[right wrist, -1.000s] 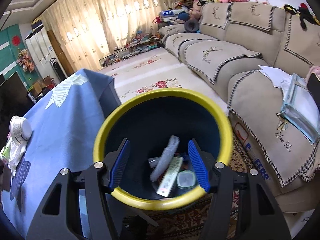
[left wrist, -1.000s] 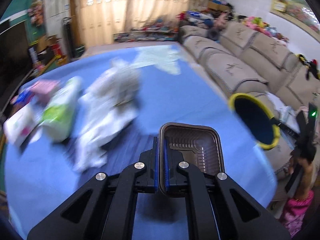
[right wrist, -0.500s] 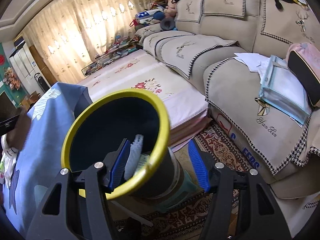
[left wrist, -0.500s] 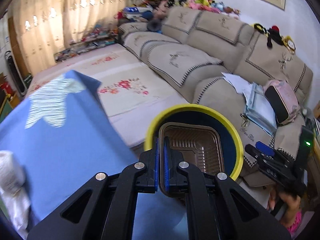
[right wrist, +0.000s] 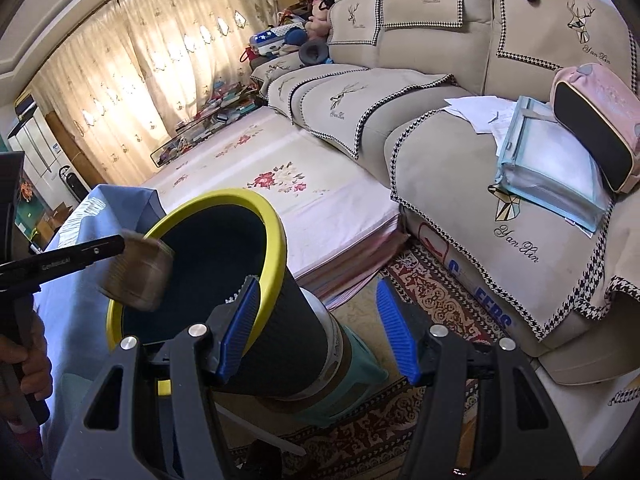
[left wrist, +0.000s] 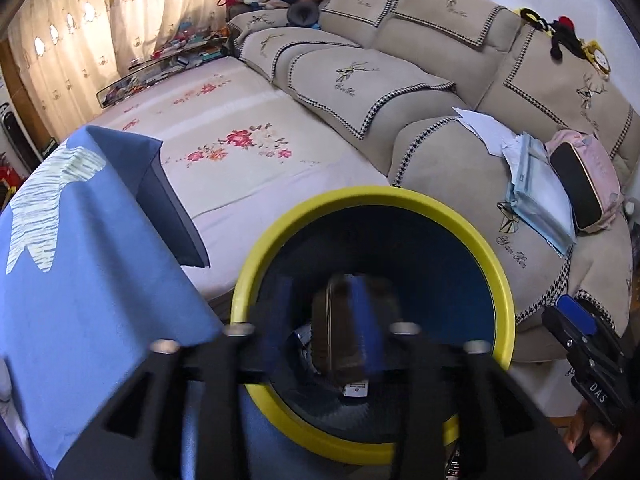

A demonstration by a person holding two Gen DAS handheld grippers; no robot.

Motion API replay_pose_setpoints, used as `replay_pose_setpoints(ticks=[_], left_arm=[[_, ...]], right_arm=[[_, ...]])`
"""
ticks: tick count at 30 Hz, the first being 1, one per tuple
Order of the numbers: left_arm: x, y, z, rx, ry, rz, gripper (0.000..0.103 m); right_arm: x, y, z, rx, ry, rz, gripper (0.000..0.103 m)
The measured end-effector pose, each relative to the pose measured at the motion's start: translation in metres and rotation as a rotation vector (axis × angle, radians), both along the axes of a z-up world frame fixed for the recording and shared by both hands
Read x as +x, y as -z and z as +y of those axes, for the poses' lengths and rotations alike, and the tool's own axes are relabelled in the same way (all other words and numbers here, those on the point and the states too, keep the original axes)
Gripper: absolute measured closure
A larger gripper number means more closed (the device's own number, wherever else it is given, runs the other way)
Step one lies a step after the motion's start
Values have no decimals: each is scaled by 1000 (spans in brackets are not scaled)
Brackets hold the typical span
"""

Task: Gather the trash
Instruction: 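Carry the brown tray over the bin and open the left gripper, then move the right gripper to the white yogurt cup and grasp it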

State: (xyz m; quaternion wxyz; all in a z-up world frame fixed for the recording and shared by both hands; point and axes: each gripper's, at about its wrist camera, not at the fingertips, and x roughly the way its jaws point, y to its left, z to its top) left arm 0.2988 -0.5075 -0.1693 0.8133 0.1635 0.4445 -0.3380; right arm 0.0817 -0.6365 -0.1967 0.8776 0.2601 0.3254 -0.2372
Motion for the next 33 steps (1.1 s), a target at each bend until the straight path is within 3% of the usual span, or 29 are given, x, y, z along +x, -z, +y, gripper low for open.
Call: replay_pose_setpoints(ticks=[5,7,9,15,20,28,33], left_arm=[[-4,-18,18,-60,-13,0,49],[-12,-35,38,-112,-28,-8,43],[-22,-52,63,-155,-50,-37,28],[-57,-88,168,-221,-166,-141,10],[-83,-101,269,-221,-321,-215,5],[-115,-104,417,-135,-593,-343,5],[-120,-97,477,-153,-668,-336,5]], right_arm=[[3,-4,8,-6,-15,-5,45],[4,-6,12,-10,-23,-6,45],[6,-7,16,-15,-36,-5,45],[22,-14,42,-29,-101,-2,46],[44,-26,80,-45,-194,-8,45],[89,-53,175,-83,-417,-36,45],[124,-72,256,-95,-609,-52,45]])
